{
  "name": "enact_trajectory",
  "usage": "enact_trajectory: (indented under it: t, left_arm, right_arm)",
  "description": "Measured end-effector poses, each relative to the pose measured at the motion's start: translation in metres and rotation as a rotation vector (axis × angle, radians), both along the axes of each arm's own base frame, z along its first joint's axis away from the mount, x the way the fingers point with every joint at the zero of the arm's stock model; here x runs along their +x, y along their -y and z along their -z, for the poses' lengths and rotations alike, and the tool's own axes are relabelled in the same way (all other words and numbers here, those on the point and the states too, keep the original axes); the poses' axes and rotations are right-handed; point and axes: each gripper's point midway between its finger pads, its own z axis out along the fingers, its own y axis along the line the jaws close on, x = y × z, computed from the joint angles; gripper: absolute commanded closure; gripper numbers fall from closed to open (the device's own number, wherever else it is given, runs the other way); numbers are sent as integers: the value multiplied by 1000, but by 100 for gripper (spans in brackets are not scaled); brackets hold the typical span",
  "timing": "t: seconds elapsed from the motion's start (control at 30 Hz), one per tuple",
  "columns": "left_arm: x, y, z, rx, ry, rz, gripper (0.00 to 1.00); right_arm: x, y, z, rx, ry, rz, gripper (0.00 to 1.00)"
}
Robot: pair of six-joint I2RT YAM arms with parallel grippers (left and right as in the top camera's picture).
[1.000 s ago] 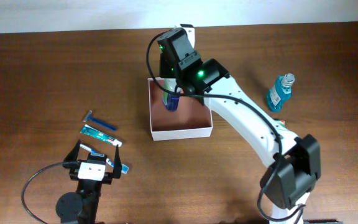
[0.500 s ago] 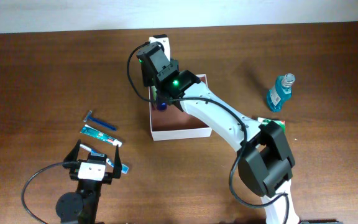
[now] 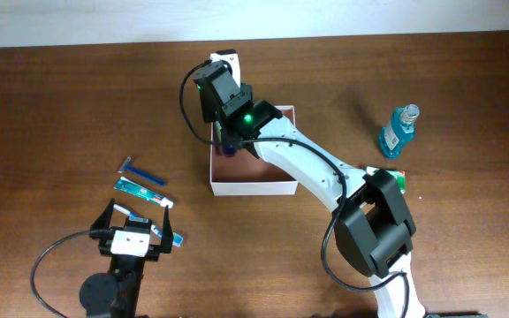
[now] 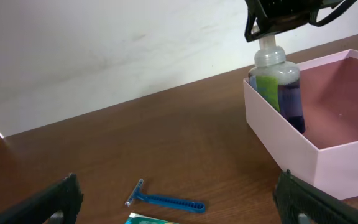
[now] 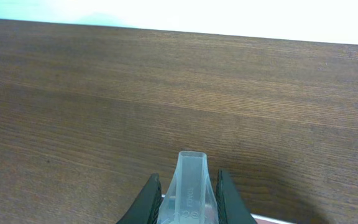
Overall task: Pack container
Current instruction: 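Lower the soap bottle into the box's left corner and release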
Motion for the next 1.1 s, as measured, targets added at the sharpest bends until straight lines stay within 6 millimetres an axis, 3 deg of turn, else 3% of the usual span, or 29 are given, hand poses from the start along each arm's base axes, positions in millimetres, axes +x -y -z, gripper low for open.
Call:
enact_trajectory:
  t: [0.27,0.43,0.9,1.1]
  left_arm:
    - [0,0,0,0,0,0,1]
    - [0,0,0,0,0,0,1]
    - [0,0,0,0,0,0,1]
    - [0,0,0,0,0,0,1]
  right_arm:
    - [-2,2,5,-14,-17,-1,83]
    - [-3,0,4,-15,-15,-5,67]
    - [3,-5,-5,-5,33,-24,66]
    - [4,-7,-9,3,43,-26,34]
